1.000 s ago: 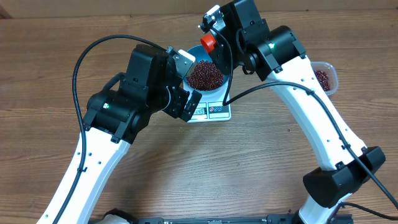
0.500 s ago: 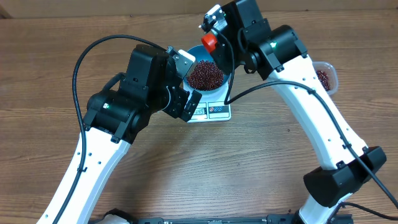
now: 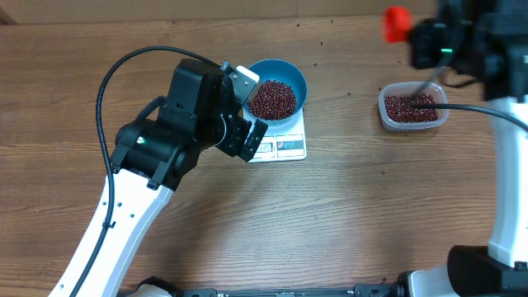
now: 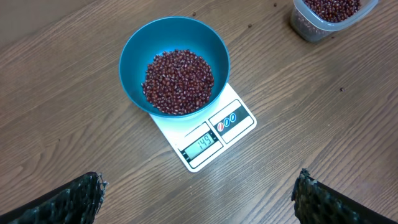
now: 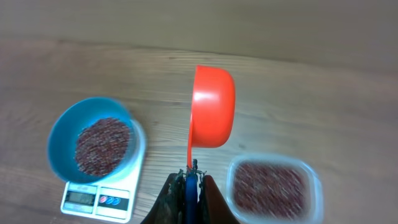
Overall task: Scoop item into bowl and weigh 150g on scale
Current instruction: 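Move the empty scoop with the right gripper back to the bean tub, then dip the red scoop into the beans with the right gripper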
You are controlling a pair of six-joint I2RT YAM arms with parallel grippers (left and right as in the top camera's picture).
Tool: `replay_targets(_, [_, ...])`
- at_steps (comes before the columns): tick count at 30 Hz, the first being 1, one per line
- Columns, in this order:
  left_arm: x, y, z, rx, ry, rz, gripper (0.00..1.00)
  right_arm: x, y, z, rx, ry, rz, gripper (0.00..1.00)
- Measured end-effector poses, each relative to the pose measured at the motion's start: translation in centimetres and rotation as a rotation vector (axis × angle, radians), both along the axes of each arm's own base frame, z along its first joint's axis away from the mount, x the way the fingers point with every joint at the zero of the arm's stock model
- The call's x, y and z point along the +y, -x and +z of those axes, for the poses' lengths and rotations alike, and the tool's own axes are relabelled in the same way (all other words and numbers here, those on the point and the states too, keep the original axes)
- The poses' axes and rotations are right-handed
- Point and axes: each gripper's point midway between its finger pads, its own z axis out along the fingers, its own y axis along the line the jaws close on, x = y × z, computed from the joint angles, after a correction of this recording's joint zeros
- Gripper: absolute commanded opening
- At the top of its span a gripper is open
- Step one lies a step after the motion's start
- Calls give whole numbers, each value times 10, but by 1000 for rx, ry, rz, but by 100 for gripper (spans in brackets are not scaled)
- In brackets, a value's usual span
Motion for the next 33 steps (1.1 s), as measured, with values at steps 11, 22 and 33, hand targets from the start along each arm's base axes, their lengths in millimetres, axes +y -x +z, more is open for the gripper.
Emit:
replay_targets(11, [0, 0, 0, 0, 0, 0, 100, -73, 10, -56, 183, -110, -180, 4])
replay_targets(22, [0, 0, 0, 0, 0, 0, 100, -73, 2, -150, 431, -161, -188, 4])
replay_targets(33, [0, 0, 0, 0, 0, 0, 100, -73, 0, -183, 468, -177, -207, 4])
